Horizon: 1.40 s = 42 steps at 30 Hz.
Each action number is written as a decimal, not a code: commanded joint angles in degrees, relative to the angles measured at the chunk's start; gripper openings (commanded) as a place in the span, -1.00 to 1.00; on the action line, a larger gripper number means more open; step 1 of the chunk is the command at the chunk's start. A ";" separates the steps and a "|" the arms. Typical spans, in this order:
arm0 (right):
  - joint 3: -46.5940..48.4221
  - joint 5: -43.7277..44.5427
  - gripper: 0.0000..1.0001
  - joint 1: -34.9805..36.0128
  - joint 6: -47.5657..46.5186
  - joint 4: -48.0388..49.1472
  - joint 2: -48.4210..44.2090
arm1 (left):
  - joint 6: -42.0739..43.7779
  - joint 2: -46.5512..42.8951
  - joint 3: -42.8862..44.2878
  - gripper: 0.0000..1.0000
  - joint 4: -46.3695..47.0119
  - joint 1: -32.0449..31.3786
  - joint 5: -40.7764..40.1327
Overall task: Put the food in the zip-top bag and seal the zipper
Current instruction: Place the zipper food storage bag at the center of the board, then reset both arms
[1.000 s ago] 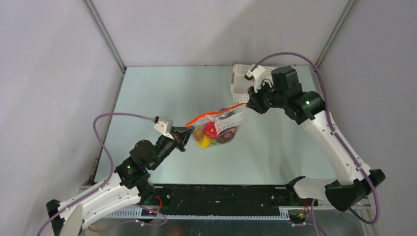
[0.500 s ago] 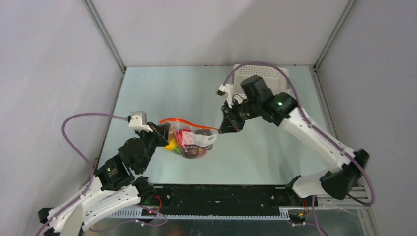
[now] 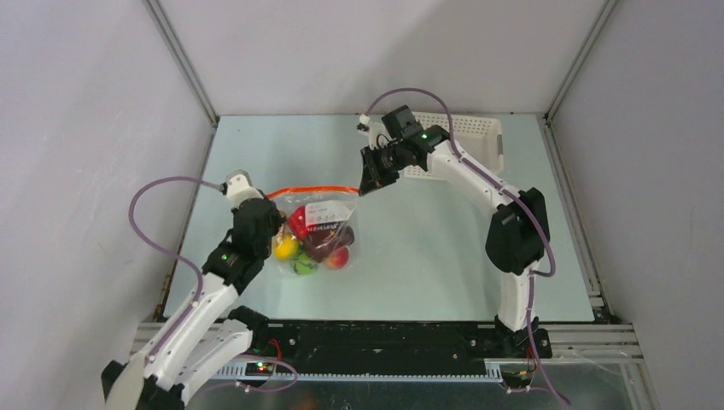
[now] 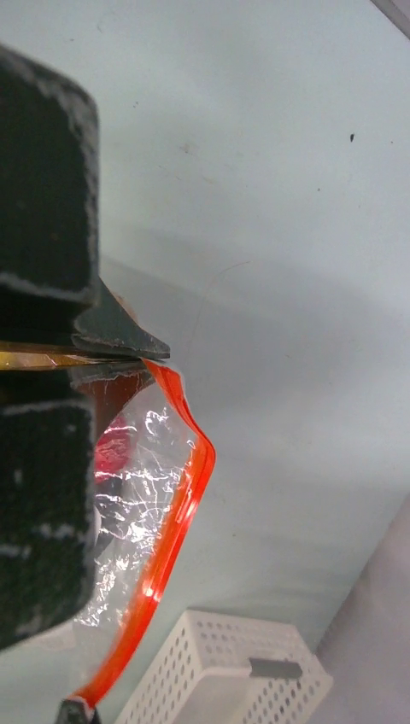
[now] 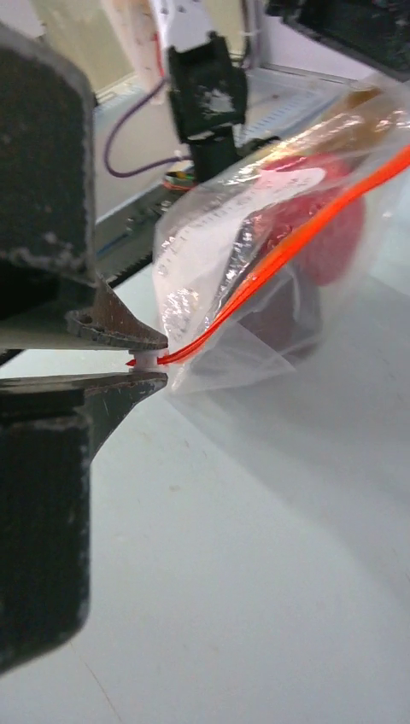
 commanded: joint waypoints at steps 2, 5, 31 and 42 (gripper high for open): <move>6.93 5.55 -0.87 -3.14 6.16 8.08 5.51 | 4.31 8.39 3.67 -0.85 9.18 5.05 4.82; 9.63 4.85 -0.82 -4.72 7.83 10.92 9.27 | 5.47 14.53 4.67 -0.75 12.41 7.28 6.81; -25.79 21.26 0.99 -14.78 11.05 25.10 -28.61 | -6.00 -12.06 0.60 0.99 -0.36 13.29 21.71; -45.63 40.77 0.99 -18.90 10.80 16.19 -50.60 | -7.29 -22.51 0.84 0.99 -19.40 13.33 15.23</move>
